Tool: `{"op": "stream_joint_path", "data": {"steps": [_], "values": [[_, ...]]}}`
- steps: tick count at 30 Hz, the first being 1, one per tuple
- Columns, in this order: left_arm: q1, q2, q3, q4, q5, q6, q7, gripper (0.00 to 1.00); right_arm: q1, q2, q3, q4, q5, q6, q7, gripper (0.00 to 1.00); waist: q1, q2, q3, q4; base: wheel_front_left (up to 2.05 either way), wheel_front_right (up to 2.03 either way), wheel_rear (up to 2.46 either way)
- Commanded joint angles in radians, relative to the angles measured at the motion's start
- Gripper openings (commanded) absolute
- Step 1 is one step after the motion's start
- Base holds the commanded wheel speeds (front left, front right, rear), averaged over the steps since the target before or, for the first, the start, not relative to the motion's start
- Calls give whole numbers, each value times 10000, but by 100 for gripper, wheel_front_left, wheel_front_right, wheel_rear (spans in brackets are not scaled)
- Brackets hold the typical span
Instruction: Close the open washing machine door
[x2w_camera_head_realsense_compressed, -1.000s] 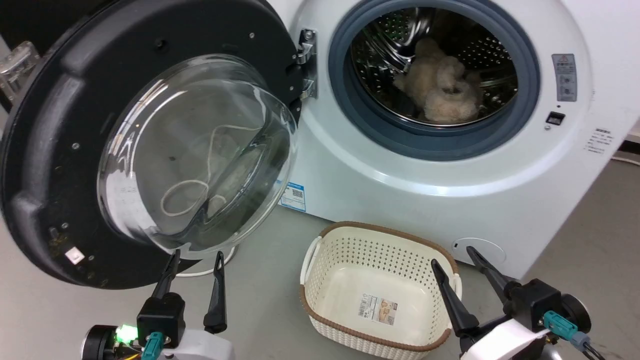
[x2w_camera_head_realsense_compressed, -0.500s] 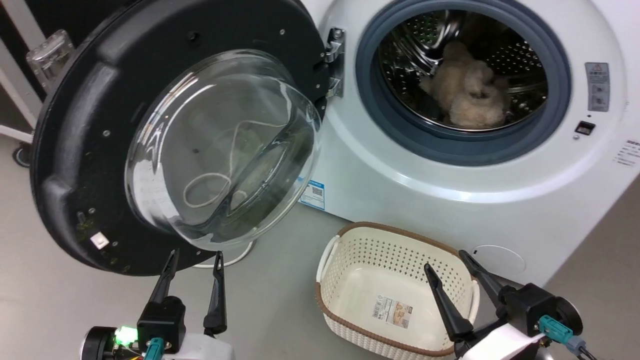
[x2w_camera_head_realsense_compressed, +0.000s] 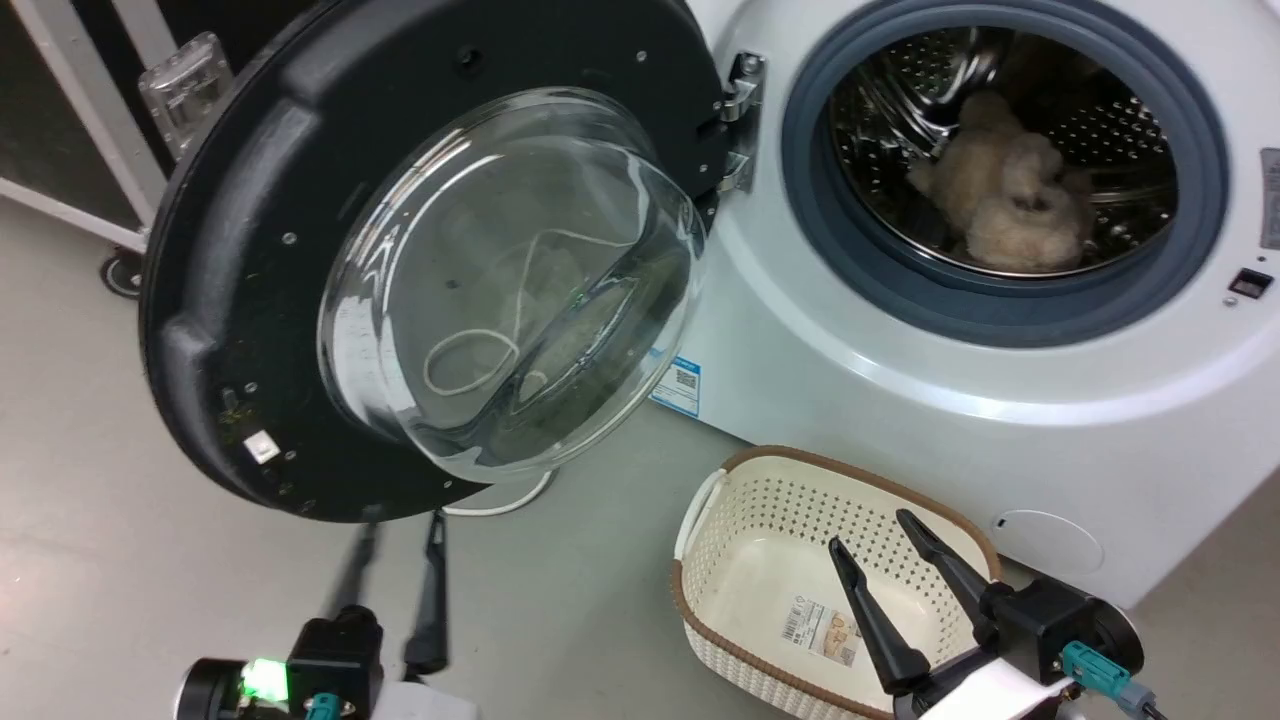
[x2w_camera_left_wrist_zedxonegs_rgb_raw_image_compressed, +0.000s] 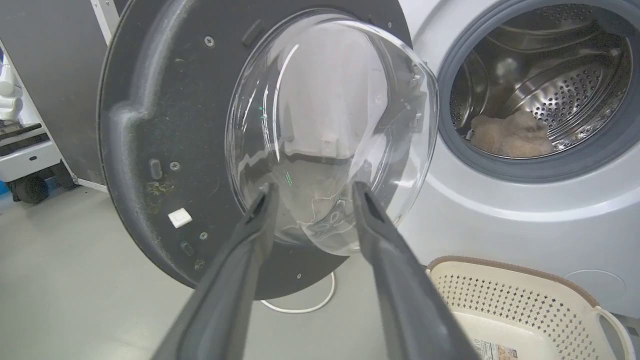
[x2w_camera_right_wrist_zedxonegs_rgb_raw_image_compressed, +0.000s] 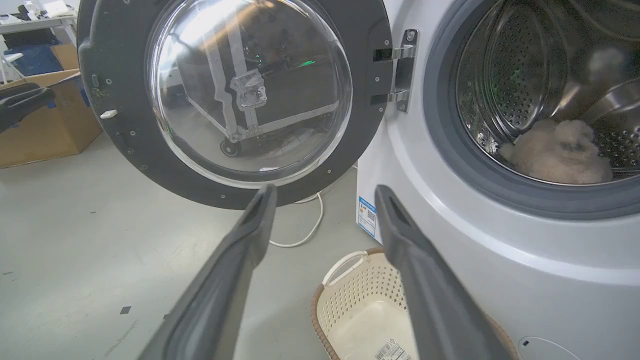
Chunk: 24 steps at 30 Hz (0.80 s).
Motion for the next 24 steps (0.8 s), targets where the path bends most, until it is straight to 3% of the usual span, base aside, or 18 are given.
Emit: {"op": "stream_joint_path", "data": {"steps": [1, 9, 15, 18, 19, 24], "values": [[104, 66, -110, -87, -59, -44, -117, 0, -99, -85, 53, 59, 121, -3, -114, 100, -1, 0, 8, 78, 0, 0, 0], [-209, -217, 309, -1088, -668, -74, -283, 0, 18, -222, -32, 28, 138, -4, -280, 100, -1, 0, 246, 387, 0, 0, 0], [-1126, -69, 1953, -1583, -1801, -566, -409, 0, 257, -212, -232, -133, 77, -4, -377, 100, -1, 0, 505, 299, 0, 0, 0], [-1803, 256, 3092, -1554, -2558, -842, -472, 0, 195, -277, -210, -224, 93, -4, -407, 100, -1, 0, 719, 47, 0, 0, 0], [-2590, 847, 4154, -782, -3633, -1033, -278, 0, 99, -363, -189, -302, 146, -5, -428, 100, -1, 0, 956, -218, 0, 0, 0], [-4317, 1872, 5545, 1196, -5732, -995, 1140, 0, -121, -565, -212, -383, 434, -5, -478, 100, -1, 0, 1356, -529, 0, 0, 0]]}}
